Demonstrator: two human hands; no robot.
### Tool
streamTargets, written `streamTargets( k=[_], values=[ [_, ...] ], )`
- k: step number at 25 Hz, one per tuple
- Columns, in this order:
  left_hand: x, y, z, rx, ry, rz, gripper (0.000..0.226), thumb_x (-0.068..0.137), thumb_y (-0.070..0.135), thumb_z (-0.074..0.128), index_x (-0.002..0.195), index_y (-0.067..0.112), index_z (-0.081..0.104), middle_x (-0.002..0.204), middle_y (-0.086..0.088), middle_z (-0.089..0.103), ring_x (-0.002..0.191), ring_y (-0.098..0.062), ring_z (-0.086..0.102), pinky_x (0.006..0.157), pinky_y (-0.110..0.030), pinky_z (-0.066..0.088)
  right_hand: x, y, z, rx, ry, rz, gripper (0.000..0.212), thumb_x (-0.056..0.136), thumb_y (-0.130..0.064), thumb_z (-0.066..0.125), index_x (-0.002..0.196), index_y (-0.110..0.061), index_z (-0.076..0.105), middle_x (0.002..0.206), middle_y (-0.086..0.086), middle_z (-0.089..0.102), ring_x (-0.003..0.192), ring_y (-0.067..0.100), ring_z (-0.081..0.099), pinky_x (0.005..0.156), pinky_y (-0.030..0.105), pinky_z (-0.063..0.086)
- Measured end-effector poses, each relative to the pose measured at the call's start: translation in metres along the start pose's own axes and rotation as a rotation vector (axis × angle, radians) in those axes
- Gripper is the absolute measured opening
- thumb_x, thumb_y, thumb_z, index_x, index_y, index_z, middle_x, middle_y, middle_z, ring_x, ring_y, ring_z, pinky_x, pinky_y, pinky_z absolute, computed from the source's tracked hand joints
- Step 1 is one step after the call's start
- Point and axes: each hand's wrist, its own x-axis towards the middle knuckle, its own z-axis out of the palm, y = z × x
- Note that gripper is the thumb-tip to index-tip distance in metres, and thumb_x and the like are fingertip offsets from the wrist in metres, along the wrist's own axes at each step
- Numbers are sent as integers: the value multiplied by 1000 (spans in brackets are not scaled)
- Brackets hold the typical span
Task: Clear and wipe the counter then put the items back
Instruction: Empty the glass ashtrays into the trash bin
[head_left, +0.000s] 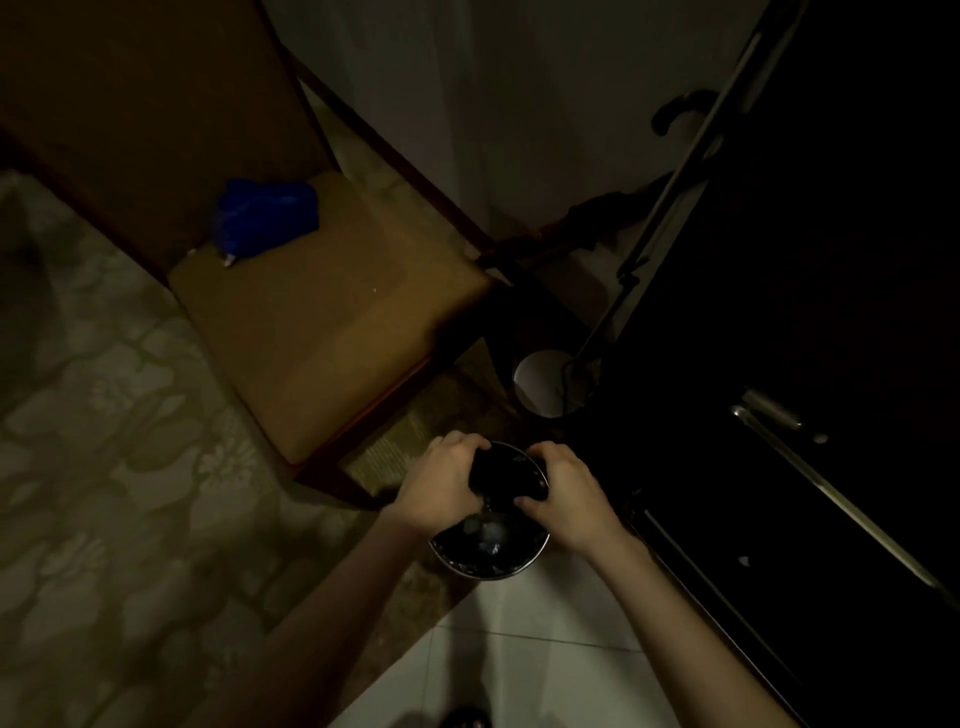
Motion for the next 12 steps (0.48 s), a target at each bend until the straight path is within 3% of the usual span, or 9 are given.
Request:
streamTargets(
  k=[7, 12],
  values=[
    [-86, 118, -194, 149, 90, 140, 54, 79, 25, 72, 128, 30, 51, 125, 5, 54, 118, -16, 49, 95, -33, 45, -109, -117, -192, -69, 66, -106, 50, 83, -33, 69, 127, -21, 50, 125, -3, 48, 117, 15, 49, 95, 27, 43],
    [-144, 228, -337, 272, 114, 278, 54, 80, 31, 73, 128, 33, 50, 129, 7, 51, 120, -14, 47, 94, -31, 45, -191, -187, -338, -178, 139, -187, 54, 83, -40, 67, 129, -23, 46, 125, -5, 48, 117, 16, 49, 94, 30, 45]
  ],
)
